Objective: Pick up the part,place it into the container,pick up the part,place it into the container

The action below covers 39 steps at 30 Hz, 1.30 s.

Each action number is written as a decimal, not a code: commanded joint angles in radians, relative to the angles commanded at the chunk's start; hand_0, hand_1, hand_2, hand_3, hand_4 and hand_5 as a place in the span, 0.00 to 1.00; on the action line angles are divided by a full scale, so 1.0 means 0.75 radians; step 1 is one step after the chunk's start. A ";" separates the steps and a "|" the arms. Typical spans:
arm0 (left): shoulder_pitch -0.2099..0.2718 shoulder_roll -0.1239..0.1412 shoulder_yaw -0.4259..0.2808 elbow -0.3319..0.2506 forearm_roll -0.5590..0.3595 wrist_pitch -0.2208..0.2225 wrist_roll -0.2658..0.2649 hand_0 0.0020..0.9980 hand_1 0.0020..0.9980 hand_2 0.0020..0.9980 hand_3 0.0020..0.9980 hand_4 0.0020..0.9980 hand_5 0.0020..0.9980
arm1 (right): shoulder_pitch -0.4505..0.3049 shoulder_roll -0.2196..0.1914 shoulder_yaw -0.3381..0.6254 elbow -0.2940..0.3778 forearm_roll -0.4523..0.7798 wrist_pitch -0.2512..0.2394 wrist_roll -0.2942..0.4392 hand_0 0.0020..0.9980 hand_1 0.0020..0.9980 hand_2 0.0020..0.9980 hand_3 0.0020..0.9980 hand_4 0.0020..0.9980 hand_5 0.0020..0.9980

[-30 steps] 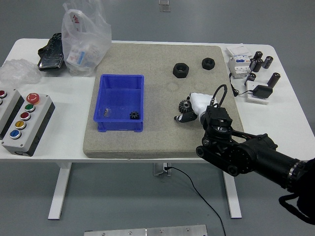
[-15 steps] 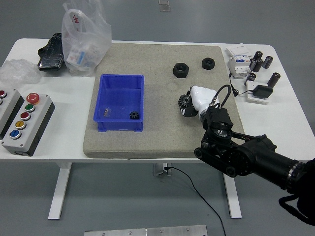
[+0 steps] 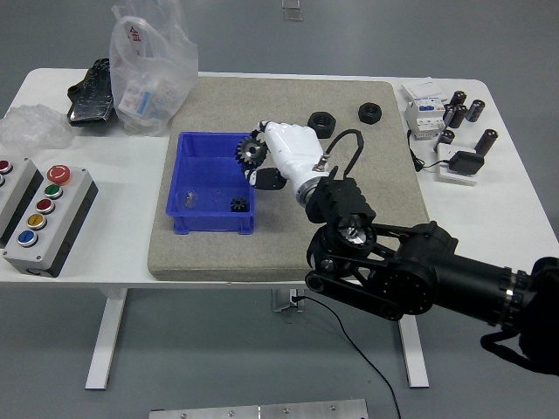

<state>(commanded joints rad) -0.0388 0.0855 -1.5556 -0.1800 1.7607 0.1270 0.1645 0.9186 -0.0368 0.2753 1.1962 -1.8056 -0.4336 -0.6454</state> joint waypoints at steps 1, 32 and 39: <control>0.000 0.001 0.000 0.000 -0.001 0.000 0.000 0.69 0.58 0.56 0.62 0.58 0.16 | 0.005 0.006 -0.011 0.007 0.005 0.000 0.000 0.56 0.62 0.55 0.59 0.56 0.00; 0.000 0.002 -0.008 0.000 0.016 -0.009 0.009 0.69 0.58 0.56 0.63 0.59 0.17 | -0.044 0.011 0.016 -0.020 0.043 0.061 0.000 0.48 0.80 0.81 0.79 0.57 0.24; 0.005 -0.010 -0.015 0.000 0.021 -0.007 0.007 0.69 0.58 0.56 0.63 0.59 0.17 | -0.183 -0.120 0.249 0.016 0.033 -0.080 0.086 0.48 0.76 0.78 0.77 0.57 0.24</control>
<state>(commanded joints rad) -0.0351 0.0779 -1.5670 -0.1800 1.7767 0.1215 0.1694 0.7812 -0.1266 0.4622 1.2082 -1.7812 -0.4938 -0.5808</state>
